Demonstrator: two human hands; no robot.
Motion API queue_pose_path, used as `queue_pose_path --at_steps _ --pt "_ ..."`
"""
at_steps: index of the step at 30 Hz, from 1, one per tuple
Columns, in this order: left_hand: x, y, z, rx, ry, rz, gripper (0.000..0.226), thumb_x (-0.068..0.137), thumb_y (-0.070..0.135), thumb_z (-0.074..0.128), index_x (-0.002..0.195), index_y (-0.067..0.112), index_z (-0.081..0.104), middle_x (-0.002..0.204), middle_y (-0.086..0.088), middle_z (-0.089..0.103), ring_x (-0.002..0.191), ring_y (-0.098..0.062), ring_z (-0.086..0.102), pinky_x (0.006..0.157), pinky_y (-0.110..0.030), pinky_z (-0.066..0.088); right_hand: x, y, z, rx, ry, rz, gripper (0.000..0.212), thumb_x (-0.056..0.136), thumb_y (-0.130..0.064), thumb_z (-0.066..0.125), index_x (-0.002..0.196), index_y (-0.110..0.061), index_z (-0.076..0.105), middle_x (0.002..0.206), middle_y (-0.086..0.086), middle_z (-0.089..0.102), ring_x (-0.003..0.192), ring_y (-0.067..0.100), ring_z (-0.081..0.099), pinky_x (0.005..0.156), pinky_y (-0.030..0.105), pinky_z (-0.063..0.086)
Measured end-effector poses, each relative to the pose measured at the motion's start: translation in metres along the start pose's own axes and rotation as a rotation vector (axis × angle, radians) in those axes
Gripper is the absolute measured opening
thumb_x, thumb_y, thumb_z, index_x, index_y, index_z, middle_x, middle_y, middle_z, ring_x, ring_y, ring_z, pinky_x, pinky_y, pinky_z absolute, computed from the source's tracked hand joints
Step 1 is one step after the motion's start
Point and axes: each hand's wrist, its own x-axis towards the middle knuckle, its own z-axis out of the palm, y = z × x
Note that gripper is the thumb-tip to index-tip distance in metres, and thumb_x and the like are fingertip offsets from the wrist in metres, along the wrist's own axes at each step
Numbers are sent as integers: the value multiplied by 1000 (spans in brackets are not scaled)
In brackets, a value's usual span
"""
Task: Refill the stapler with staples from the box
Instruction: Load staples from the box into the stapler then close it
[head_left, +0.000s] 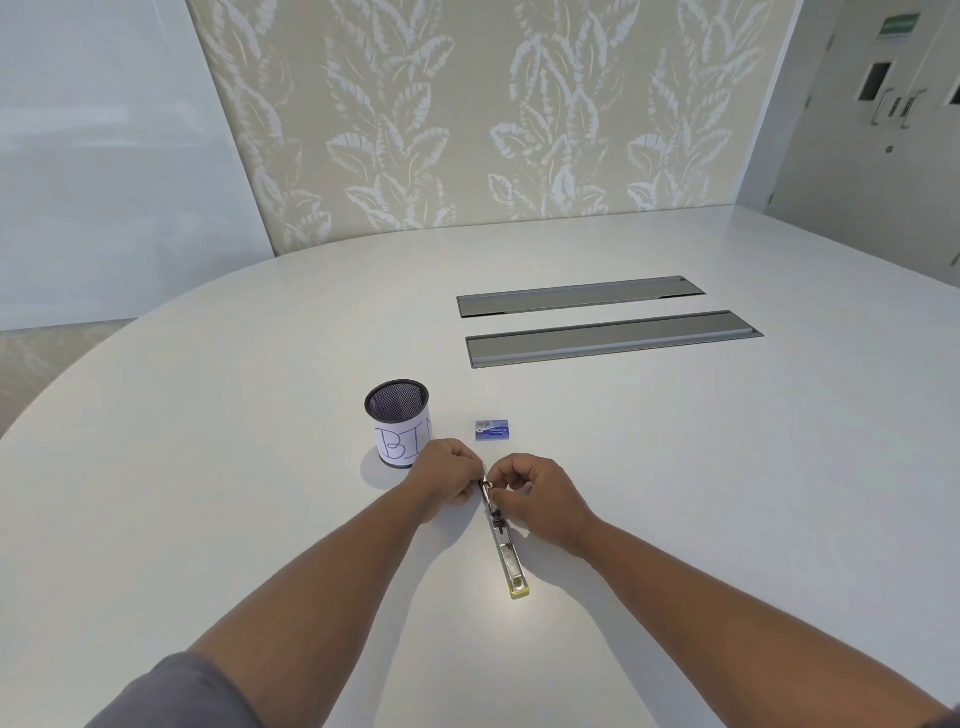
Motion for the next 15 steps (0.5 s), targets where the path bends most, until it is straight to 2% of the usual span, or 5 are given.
queue_pose_path --at_steps 2,5,8,11,15 --pt "0 1 0 -14 -4 -9 12 83 -7 64 83 5 63 58 -10 55 39 -13 46 39 -17 39 2 -2 3 -52 -7 -13 14 76 -17 65 83 -28 72 81 -3 73 81 30 67 77 40 58" --pt "1 1 0 -26 -1 -18 14 83 -9 61 81 5 62 55 -10 53 36 -12 44 39 -17 37 4 -4 7 -155 10 -54 17 78 -12 67 79 -28 73 80 -9 73 86 20 65 78 33 54" --pt "2 1 1 -25 2 -24 16 83 -9 61 78 6 62 53 -10 53 32 -11 43 38 -17 36 6 -1 7 -240 27 -84 17 80 -12 71 86 -28 76 87 -15 67 90 13 61 82 29 49" --pt "3 1 1 -39 5 -34 17 84 -9 62 77 7 61 56 -10 54 31 -9 45 38 -17 39 7 2 5 -303 -11 -113 14 85 -15 69 93 -23 77 94 -7 67 93 13 61 86 33 50" --pt "5 -1 1 -66 -1 -41 15 85 -9 63 79 5 62 61 -12 56 36 -11 48 39 -17 42 6 0 4 -333 -29 -142 15 87 -17 68 96 -21 78 93 3 69 91 19 62 85 37 50"
